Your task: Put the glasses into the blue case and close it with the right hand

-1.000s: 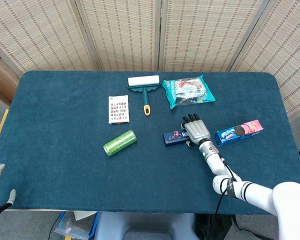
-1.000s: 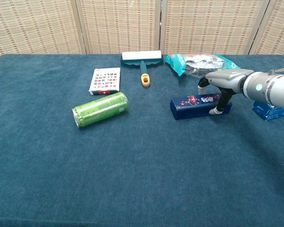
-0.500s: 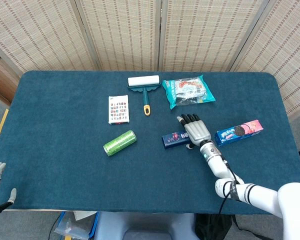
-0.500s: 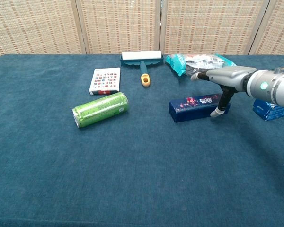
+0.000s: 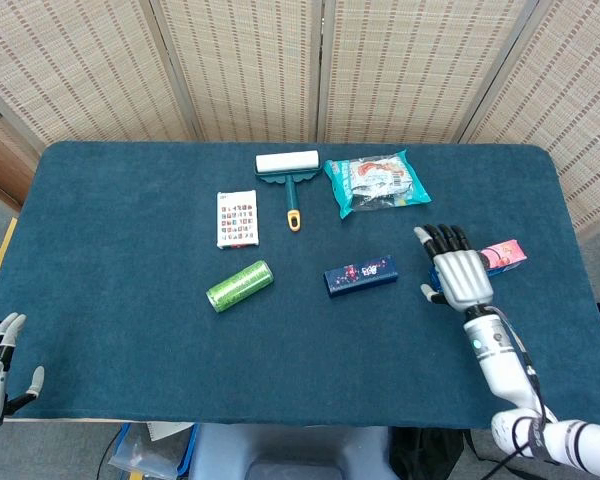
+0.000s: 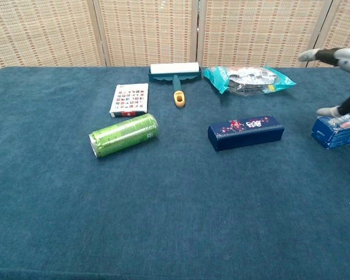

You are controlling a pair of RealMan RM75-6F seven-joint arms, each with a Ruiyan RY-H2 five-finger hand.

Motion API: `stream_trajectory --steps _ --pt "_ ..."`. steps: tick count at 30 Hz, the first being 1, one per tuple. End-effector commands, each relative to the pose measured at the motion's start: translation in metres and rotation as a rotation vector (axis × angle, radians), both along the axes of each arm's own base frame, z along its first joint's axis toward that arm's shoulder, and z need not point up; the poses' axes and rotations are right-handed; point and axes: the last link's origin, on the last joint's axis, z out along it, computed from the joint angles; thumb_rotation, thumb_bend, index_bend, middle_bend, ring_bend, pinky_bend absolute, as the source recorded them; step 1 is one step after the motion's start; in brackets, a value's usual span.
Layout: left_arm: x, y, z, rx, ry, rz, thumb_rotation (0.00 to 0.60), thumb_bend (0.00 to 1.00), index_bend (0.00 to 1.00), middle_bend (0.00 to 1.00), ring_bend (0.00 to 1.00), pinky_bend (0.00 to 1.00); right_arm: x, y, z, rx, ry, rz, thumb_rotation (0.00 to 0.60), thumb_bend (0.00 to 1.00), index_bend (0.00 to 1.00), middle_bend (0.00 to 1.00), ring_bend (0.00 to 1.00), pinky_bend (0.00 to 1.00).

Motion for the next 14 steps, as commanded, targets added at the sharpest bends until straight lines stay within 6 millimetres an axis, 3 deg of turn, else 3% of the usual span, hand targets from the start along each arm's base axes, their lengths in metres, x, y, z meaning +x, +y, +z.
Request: stream_trajectory --steps 1,7,14 --pt "0.006 0.005 -0.002 -0.007 0.004 -0.016 0.6 0.41 0.0 0.0 0.0 0.0 -0.023 0.049 0.031 -0.069 -0.004 -0.019 0.6 0.26 0.08 0.11 0.0 0.0" --pt "0.016 0.012 -0.005 -0.013 0.011 -0.035 0.6 0.41 0.0 0.0 0.0 0.0 -0.045 0.101 0.056 -0.15 -0.035 -0.04 0.6 0.27 0.14 0.12 0.0 0.0" --pt "0.026 0.018 -0.008 -0.001 0.014 -0.062 0.6 0.41 0.0 0.0 0.0 0.0 -0.056 0.146 0.065 -0.205 -0.062 -0.061 0.6 0.27 0.14 0.12 0.0 0.0"
